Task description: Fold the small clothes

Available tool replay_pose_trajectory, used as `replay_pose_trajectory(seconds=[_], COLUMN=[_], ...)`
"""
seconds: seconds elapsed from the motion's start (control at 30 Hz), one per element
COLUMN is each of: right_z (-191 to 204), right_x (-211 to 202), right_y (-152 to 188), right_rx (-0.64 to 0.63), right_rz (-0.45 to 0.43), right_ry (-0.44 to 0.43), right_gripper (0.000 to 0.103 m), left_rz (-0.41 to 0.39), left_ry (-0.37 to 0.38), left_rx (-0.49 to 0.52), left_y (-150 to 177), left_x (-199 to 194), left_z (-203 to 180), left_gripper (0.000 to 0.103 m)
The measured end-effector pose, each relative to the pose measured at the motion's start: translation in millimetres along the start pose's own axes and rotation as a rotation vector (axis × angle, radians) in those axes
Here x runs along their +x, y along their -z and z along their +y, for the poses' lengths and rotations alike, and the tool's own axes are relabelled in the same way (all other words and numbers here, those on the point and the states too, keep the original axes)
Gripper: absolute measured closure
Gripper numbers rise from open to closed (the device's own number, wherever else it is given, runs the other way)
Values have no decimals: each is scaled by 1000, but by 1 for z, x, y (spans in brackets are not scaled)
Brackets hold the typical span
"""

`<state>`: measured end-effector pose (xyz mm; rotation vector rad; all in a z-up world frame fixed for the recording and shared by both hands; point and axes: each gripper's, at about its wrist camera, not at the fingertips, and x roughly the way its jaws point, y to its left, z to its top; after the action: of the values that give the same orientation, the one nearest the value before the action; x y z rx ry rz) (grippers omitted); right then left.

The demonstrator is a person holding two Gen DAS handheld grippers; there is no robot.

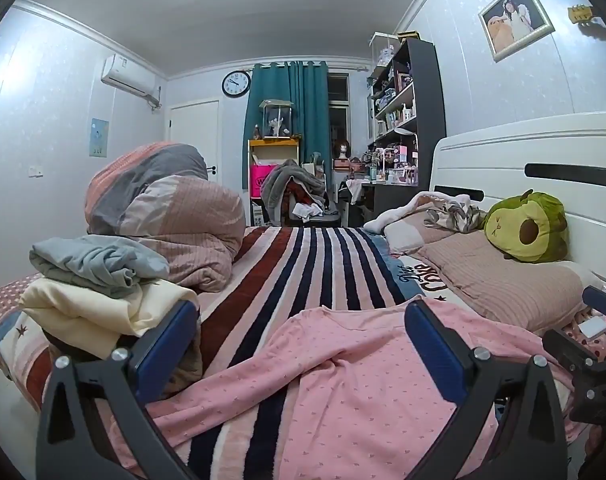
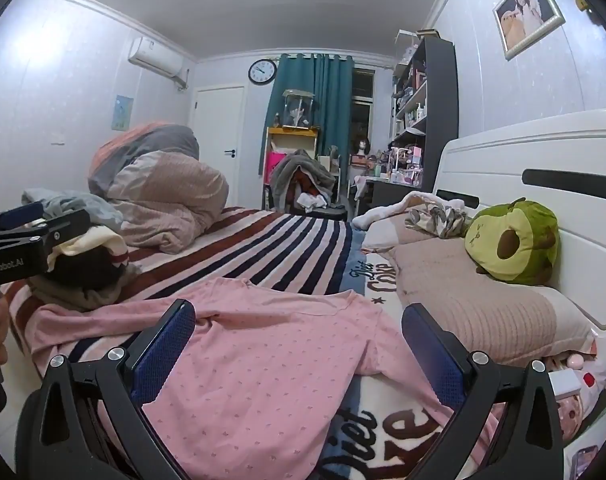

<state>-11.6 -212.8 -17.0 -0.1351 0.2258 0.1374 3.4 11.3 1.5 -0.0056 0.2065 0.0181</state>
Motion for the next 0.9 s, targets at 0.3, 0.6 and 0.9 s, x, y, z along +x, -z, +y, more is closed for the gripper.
replay_pose_trajectory(seconds=[0.3, 0.6, 0.9], right_z=[1, 0, 0], right_x=[-3, -3, -7], right_y=[0, 0, 0], right_rx=[3, 6, 33], right_rz=[-2, -2, -1], right_ry=[-1, 0, -9], right_gripper=[1, 1, 1], left_rz=[-3, -3, -2], left_ry=[6, 23, 26], left_rx=[4, 11, 11], left_y=[2, 4, 5], left_x=[-2, -3, -3], left_z=[-2, -9, -10], left_gripper=[1, 1, 1])
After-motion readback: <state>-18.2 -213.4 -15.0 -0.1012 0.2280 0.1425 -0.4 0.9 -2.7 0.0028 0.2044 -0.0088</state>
